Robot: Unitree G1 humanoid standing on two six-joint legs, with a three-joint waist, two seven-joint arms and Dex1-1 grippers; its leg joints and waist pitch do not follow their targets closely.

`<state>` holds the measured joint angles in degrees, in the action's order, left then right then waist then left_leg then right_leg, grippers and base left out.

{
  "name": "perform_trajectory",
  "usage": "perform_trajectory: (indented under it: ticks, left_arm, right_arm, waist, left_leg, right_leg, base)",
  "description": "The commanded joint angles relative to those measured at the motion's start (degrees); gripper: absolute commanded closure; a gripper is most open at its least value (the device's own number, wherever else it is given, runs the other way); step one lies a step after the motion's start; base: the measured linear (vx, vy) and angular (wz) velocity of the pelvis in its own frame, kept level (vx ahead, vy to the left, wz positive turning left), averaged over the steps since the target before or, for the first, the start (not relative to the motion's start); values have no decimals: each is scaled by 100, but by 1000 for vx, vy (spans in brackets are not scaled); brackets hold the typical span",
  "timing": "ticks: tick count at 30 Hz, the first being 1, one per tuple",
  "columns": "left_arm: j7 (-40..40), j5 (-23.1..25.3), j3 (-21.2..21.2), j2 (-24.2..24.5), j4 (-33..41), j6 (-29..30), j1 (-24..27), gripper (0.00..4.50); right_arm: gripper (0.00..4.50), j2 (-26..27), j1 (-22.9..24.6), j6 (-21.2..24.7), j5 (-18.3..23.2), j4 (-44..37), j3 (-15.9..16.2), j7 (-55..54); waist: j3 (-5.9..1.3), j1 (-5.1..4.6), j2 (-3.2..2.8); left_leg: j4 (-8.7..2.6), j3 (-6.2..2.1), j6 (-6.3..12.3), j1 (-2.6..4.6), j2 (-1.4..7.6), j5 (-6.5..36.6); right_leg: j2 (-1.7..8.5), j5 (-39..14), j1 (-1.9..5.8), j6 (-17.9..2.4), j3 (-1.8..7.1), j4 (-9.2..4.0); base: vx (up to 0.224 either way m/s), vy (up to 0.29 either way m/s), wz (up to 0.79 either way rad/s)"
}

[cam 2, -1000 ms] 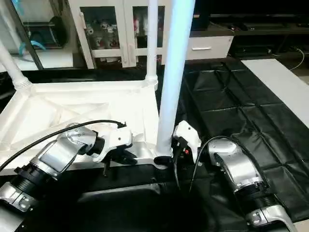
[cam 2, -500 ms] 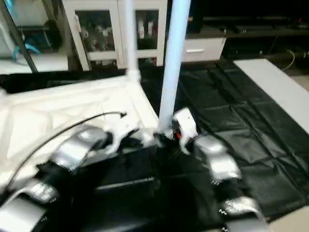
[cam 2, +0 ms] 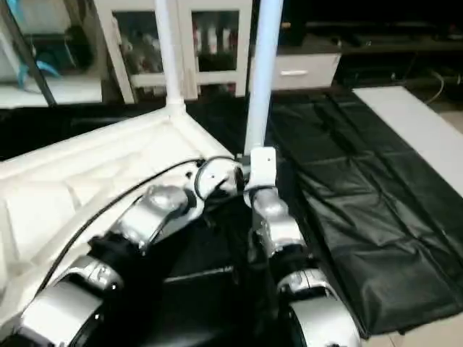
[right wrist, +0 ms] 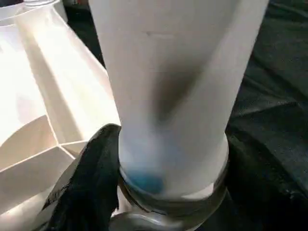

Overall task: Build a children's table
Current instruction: Rotate leg to tighten

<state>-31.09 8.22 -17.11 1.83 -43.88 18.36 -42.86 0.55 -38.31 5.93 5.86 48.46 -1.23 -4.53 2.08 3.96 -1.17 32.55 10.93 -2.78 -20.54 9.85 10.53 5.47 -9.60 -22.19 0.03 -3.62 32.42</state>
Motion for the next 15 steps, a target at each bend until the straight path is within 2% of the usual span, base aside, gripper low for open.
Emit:
perform_trajectory:
  ticks: [1, 6, 8, 9, 10, 11, 13, 15]
  left_arm:
    - [122, 120, -25, 46, -323, 39, 74, 450]
    - [34, 178, -96, 142, -420, -87, 55, 450]
    - [-98, 181, -113, 254, -363, -63, 95, 450]
    - [-145, 179, -112, 308, -322, -62, 125, 450]
    - [-168, 178, -115, 326, -305, -49, 138, 450]
    - [-237, 175, -126, 373, -262, -14, 171, 450]
    - [-314, 186, -157, 420, -216, 12, 208, 450]
    - [-731, 163, -277, 618, 22, 124, 396, 450]
  right_arm:
    - [176, -94, -8, -48, -175, 231, -141, -153]
    - [176, -120, 114, -488, -211, -150, 101, 336]
    - [120, -233, 352, -413, -187, -609, 162, 528]
    - [104, -314, 468, -320, -179, -839, 172, 594]
    - [97, -342, 500, -287, -159, -913, 171, 647]
    - [86, -419, 589, -204, -96, -1117, 153, 832]
    - [73, -497, 628, -94, -66, -1230, 179, 1023]
    - [65, -919, 763, 427, 131, -1622, 270, 1923]
  waist:
    - [-295, 11, -5]
    - [-329, 81, 13]
    - [-361, 136, 11]
    - [-360, 158, 44]
    - [-349, 169, 36]
    - [-325, 161, 42]
    - [-312, 146, 46]
    - [-288, 146, 65]
  left_leg:
    - [-467, -145, -105, 84, 280, 2065]
    - [-433, -124, 102, 34, 286, 1455]
    - [-389, -116, 253, 15, 291, 1016]
    - [-368, -108, 348, -8, 290, 825]
    - [-369, -110, 380, -17, 291, 797]
    - [-385, -110, 419, -17, 291, 929]
    - [-401, -112, 372, -12, 294, 1201]
    - [-419, -116, 291, 17, 299, 1493]
  right_leg:
    - [322, -1545, 93, -959, 215, -390]
    - [341, -979, 180, -1107, 211, -316]
    - [341, -484, 204, -1194, 211, -249]
    - [337, -262, 209, -1237, 210, -217]
    - [338, -244, 212, -1236, 208, -215]
    - [334, -468, 205, -1221, 200, -244]
    - [349, -966, 202, -1160, 208, -291]
    - [333, -1469, 192, -1073, 209, -337]
  base:
    - [0, 0, 0]
    - [0, 0, 0]
    - [0, 0, 0]
    - [0, 0, 0]
    - [0, 0, 0]
    - [0, 0, 0]
    - [0, 0, 0]
    - [0, 0, 0]
